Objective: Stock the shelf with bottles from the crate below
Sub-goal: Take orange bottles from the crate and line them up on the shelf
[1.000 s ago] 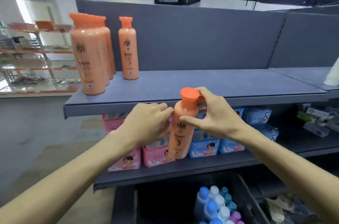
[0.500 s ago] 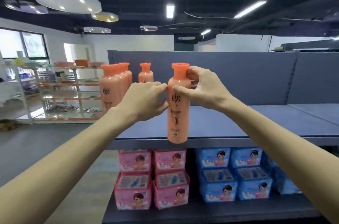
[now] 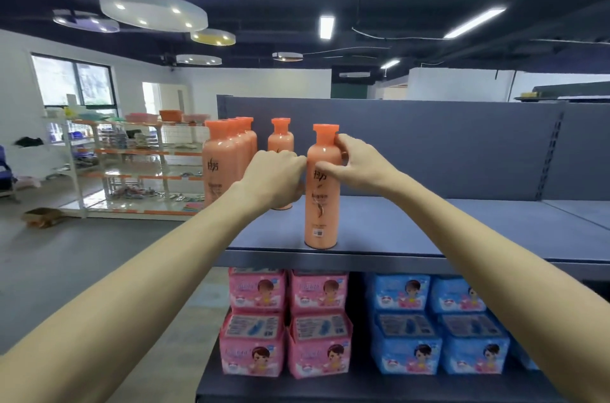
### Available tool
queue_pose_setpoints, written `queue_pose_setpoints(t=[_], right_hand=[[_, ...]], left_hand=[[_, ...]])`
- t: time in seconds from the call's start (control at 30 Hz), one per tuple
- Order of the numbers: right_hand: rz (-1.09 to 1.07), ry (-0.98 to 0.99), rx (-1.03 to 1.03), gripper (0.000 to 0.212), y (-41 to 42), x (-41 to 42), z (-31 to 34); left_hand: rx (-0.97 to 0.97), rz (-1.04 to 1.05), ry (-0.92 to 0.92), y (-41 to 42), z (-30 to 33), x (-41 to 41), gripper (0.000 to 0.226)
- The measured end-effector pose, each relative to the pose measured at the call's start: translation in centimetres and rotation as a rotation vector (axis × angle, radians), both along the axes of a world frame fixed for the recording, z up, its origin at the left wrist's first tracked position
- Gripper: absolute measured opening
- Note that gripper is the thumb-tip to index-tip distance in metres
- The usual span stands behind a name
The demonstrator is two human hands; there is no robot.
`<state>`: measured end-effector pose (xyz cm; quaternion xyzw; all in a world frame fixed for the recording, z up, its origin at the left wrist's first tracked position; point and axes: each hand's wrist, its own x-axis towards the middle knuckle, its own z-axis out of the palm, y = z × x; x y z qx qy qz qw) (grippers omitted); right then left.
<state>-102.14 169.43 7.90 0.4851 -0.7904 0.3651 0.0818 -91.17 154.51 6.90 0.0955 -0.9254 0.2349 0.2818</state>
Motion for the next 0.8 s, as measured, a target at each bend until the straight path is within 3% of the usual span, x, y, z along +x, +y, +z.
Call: queue_pose_setpoints(t=[0.1, 0.17, 0.27, 0.4, 0.5, 0.8], right_hand=[[-0.027, -0.028, 0.023, 0.085, 0.2, 1.4, -2.1], [-0.090, -0.014, 0.029, 0.099, 0.3, 2.1, -4.0], [-0.172, 0.040, 0.109, 0.084, 0.4, 2.7, -6.9], [-0.162, -0.029, 0.145, 0.058, 0.6, 3.0, -9.5], [-0.158, -0.024, 0.137, 0.056, 0.3, 2.7, -9.7], [-0.131, -0.036, 0.124, 0.056, -3.5, 2.3, -9.9]], left_hand=[[-0.003, -0.014, 0.006, -0.3, -1.1, 0.2, 0.021], [-0.003, -0.021, 0.009, -0.4, -2.1, 0.4, 0.021], [0.014, -0.041, -0.001, -0.4, -4.0, 0.7, 0.018], [0.007, -0.069, -0.053, -0.3, -7.2, 1.3, 0.022], [0.015, -0.078, -0.067, -0.9, -8.3, 1.5, 0.031], [0.055, -0.008, -0.036, -4.3, -7.9, 3.0, 0.030]])
